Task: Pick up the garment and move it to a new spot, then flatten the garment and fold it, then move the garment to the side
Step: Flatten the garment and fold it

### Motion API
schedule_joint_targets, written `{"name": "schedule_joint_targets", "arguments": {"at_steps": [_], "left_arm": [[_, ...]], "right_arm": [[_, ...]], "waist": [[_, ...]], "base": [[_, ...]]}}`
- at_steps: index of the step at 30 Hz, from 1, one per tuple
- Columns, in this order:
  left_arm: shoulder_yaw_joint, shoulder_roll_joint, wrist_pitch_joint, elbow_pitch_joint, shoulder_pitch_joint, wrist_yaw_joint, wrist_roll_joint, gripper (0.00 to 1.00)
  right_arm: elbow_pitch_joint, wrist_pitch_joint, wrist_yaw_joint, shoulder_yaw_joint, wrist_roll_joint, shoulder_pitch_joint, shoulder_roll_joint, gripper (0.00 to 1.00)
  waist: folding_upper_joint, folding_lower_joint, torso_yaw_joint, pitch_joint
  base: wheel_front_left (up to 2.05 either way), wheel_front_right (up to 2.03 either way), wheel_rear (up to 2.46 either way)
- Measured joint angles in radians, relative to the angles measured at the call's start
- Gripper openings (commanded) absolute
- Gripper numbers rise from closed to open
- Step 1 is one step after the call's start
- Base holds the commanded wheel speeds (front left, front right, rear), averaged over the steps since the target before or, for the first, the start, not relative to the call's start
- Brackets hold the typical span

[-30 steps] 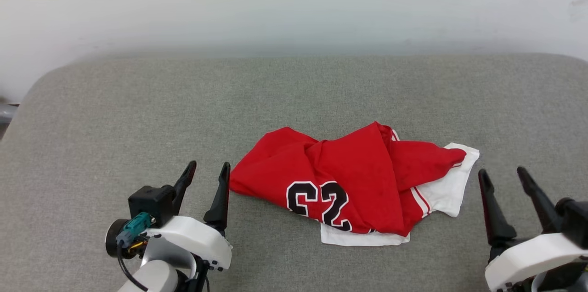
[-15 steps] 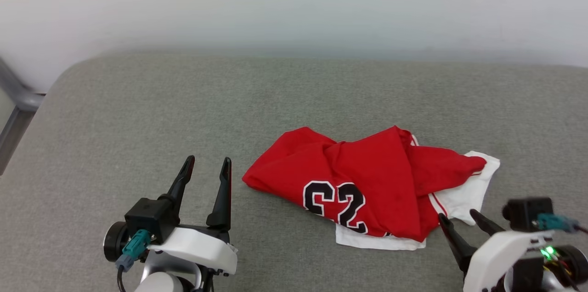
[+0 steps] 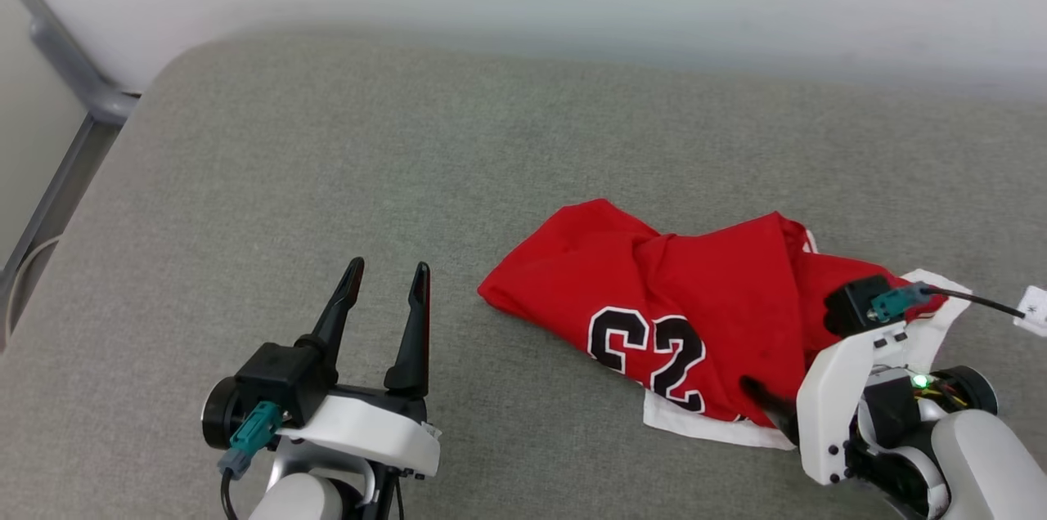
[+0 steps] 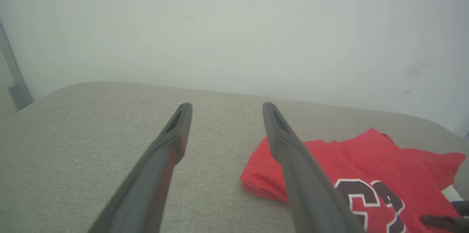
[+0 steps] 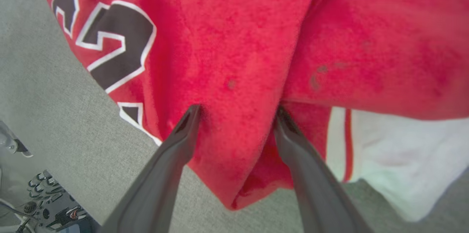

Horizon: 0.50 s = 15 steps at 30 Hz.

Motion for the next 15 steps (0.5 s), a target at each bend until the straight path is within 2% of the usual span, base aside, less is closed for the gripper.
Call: {"name": "schedule_joint_targets", "arguments": {"at_steps": [1,2,3,15], "left_arm": [[0.005,-0.005,0.000,0.002,-0.001,-0.007,0.006,1.00],[0.009,-0.011,0.000,0.005,-0.002,-0.012,0.011,1.00],[0.015,-0.020,0.000,0.007,-0.003,-0.017,0.016,1.00],[0.066,-0.075,0.000,0.026,-0.029,-0.077,0.069,1.00]], "right_arm": [[0.012,0.011,0.000,0.011,0.010,-0.009,-0.004,0.96],[0.016,0.012,0.000,0.020,0.017,-0.018,-0.010,0.24],[0.015,0.009,0.000,0.026,0.025,-0.029,-0.017,0.00],[0.008,-0.067,0.000,0.001,0.009,-0.289,-0.089,0.00]], "waist": [[0.0000,0.0000,0.005,0.007],[0.0000,0.0000,0.010,0.013],[0.0000,0.0000,0.015,0.019],[0.0000,0.0000,0.022,0.083]], "base": [[0.00,0.00,0.00],[0.00,0.00,0.00],[0.00,0.00,0.00],[0.00,0.00,0.00]]}}
